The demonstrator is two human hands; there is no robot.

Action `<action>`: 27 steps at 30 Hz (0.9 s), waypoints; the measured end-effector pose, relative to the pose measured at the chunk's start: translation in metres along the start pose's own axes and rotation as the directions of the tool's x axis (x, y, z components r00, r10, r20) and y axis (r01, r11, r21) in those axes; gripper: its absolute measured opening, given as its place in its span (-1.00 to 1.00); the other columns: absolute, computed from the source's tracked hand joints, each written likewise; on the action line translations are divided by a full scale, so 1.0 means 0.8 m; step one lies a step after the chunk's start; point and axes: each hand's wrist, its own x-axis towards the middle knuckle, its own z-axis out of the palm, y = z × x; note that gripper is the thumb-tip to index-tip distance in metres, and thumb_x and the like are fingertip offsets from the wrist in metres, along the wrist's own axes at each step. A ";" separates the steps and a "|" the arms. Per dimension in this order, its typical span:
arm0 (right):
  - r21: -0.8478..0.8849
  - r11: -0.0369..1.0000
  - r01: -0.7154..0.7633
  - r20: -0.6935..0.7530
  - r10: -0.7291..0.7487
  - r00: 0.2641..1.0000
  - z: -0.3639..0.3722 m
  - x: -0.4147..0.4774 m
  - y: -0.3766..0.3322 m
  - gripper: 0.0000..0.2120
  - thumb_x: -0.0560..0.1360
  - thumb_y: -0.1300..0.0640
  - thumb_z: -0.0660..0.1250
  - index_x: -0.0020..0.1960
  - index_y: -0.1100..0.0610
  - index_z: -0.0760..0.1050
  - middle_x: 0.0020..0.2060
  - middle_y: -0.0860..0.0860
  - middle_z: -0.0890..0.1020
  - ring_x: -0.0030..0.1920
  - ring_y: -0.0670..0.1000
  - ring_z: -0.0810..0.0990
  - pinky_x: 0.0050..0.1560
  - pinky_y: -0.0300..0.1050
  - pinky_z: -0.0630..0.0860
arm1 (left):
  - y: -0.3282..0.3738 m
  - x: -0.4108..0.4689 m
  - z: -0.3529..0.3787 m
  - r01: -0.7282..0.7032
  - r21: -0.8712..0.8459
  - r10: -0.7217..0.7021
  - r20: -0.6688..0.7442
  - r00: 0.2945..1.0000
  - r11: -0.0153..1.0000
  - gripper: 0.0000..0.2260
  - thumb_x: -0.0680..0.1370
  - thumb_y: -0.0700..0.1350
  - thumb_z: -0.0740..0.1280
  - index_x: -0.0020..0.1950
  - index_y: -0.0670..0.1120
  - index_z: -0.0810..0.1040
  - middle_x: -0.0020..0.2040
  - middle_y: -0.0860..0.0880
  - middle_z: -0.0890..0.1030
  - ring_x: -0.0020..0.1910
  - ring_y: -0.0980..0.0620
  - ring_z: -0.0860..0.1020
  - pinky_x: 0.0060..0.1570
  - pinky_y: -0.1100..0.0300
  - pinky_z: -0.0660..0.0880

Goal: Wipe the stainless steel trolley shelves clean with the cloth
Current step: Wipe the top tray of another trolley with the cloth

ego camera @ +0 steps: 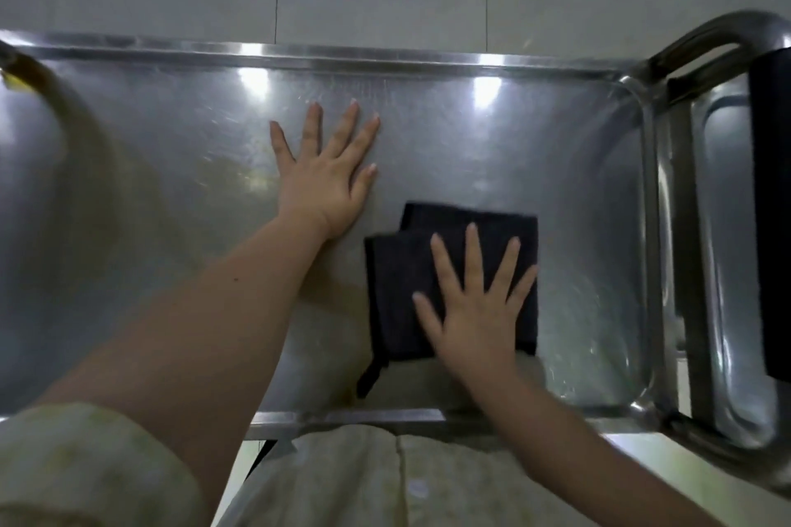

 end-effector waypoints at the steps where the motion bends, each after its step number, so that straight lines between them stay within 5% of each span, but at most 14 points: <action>1: -0.012 1.000 0.028 0.023 -0.028 0.999 0.010 -0.036 -0.009 -0.34 0.55 -0.34 0.00 0.59 -0.12 0.05 0.59 0.10 0.05 0.51 0.44 -0.09 0.38 0.55 -0.06 | 0.000 0.000 0.000 -0.002 0.002 0.002 0.004 1.000 1.000 -0.49 0.63 0.24 -0.18 0.58 0.24 -0.22 0.61 0.14 -0.19 0.57 -0.14 -0.24 0.40 -0.41 -0.26; 6: -0.013 0.998 0.060 0.050 -0.059 0.997 0.017 -0.047 -0.023 -0.36 0.54 -0.35 0.01 0.57 -0.16 0.09 0.58 0.10 0.11 0.50 0.45 -0.02 0.36 0.56 -0.03 | 0.001 -0.010 -0.001 0.011 -0.056 -0.014 -0.053 0.999 0.998 -0.52 0.66 0.16 -0.14 0.59 0.23 -0.10 0.62 0.13 -0.08 0.59 -0.06 -0.16 0.42 -0.39 -0.25; 10: -0.032 0.999 -0.007 -0.058 0.005 0.998 -0.013 0.084 -0.022 -0.39 0.57 -0.35 -0.11 0.58 -0.21 -0.03 0.60 0.05 0.00 0.51 0.43 -0.11 0.37 0.55 -0.11 | 0.001 -0.015 0.002 0.085 -0.075 -0.092 -0.095 0.991 0.994 -0.53 0.67 0.11 -0.13 0.60 0.20 -0.04 0.62 0.08 -0.04 0.59 -0.03 -0.12 0.40 -0.41 -0.27; 16: -0.050 0.994 -0.098 -0.021 0.097 0.995 -0.067 0.257 -0.013 -0.35 0.52 -0.43 -0.19 0.54 -0.30 -0.25 0.58 -0.02 -0.24 0.51 0.40 -0.27 0.38 0.52 -0.25 | -0.001 -0.006 0.005 0.144 -0.058 -0.149 -0.080 0.986 0.988 -0.52 0.66 0.13 -0.16 0.59 0.21 -0.15 0.62 0.06 -0.17 0.58 -0.11 -0.24 0.36 -0.46 -0.29; 22: -0.048 0.999 -0.008 -0.021 0.007 1.000 -0.051 0.202 -0.006 -0.36 0.53 -0.42 -0.16 0.55 -0.29 -0.24 0.59 -0.03 -0.19 0.52 0.36 -0.26 0.41 0.48 -0.24 | 0.001 -0.006 0.007 0.134 -0.055 -0.138 -0.079 0.987 0.989 -0.51 0.65 0.10 -0.16 0.59 0.21 -0.18 0.62 0.04 -0.16 0.58 -0.12 -0.21 0.33 -0.50 -0.26; 27: -0.019 0.999 -0.046 -0.026 0.046 0.999 -0.007 0.040 -0.021 -0.36 0.56 -0.37 -0.10 0.58 -0.21 -0.10 0.60 0.03 -0.07 0.52 0.40 -0.16 0.41 0.50 -0.15 | -0.001 -0.006 0.007 0.128 -0.091 -0.136 -0.083 0.987 0.988 -0.51 0.65 0.09 -0.15 0.58 0.23 -0.20 0.62 0.04 -0.16 0.58 -0.14 -0.21 0.33 -0.50 -0.26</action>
